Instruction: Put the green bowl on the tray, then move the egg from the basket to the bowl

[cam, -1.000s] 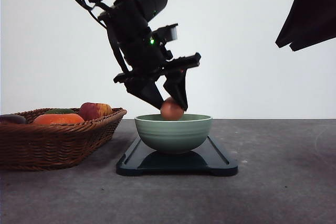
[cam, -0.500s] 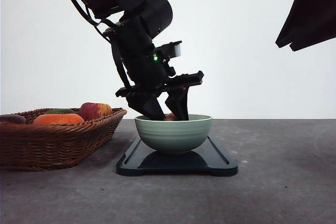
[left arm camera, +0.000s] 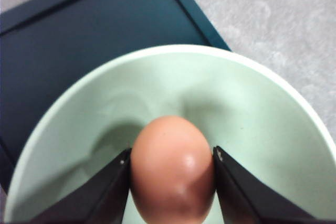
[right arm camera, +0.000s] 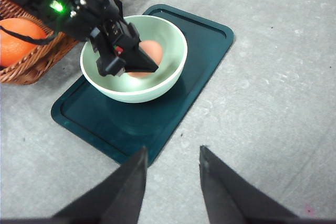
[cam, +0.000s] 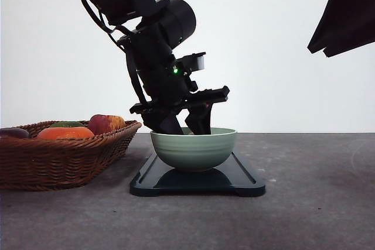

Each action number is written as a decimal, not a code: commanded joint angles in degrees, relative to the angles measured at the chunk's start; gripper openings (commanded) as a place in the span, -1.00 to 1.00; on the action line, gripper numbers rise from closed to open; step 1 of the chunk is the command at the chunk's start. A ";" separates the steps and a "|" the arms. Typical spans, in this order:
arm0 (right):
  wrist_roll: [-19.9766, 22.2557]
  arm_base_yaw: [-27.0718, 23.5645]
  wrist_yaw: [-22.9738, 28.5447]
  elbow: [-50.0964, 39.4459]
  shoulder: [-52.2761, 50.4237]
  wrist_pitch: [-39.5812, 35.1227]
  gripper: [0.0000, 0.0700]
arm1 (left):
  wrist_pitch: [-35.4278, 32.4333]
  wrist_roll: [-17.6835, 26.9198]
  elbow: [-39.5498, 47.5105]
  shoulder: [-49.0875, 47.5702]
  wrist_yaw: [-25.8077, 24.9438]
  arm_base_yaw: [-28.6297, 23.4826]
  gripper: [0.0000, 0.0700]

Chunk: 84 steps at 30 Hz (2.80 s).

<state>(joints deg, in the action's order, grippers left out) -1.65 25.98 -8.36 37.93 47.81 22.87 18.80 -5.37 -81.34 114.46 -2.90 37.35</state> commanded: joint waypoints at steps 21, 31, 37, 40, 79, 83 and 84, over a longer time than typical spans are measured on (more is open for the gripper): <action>0.35 0.42 -0.04 0.28 0.39 -0.04 -0.44 | 15.56 -0.09 -12.97 1.38 0.15 0.44 0.02; 0.35 0.42 -0.02 0.28 0.39 0.67 -0.44 | 19.02 1.54 -13.58 -7.78 0.11 -0.68 0.00; 0.37 0.42 -0.03 0.28 0.39 0.76 -0.44 | 18.83 1.51 -5.94 -16.69 0.13 -2.45 0.00; 0.37 0.42 -0.04 0.28 0.39 0.77 -0.44 | 17.99 1.48 -1.10 -21.68 0.14 -3.75 0.00; 0.20 0.42 -3.19 0.28 0.37 1.27 -0.96 | 19.00 -4.70 39.82 -68.67 -0.23 -18.21 -1.00; 0.20 0.42 -3.23 0.28 0.37 0.16 -0.96 | 18.91 -4.70 39.82 -68.79 -0.22 -18.21 -1.00; 0.22 0.42 -3.23 0.28 0.37 -0.26 -0.96 | 18.91 -4.70 39.82 -68.79 -0.22 -18.21 -1.00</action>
<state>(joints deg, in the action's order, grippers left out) -1.67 25.98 -11.46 37.93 47.81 23.43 38.00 -9.93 -41.17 45.43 -2.96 18.90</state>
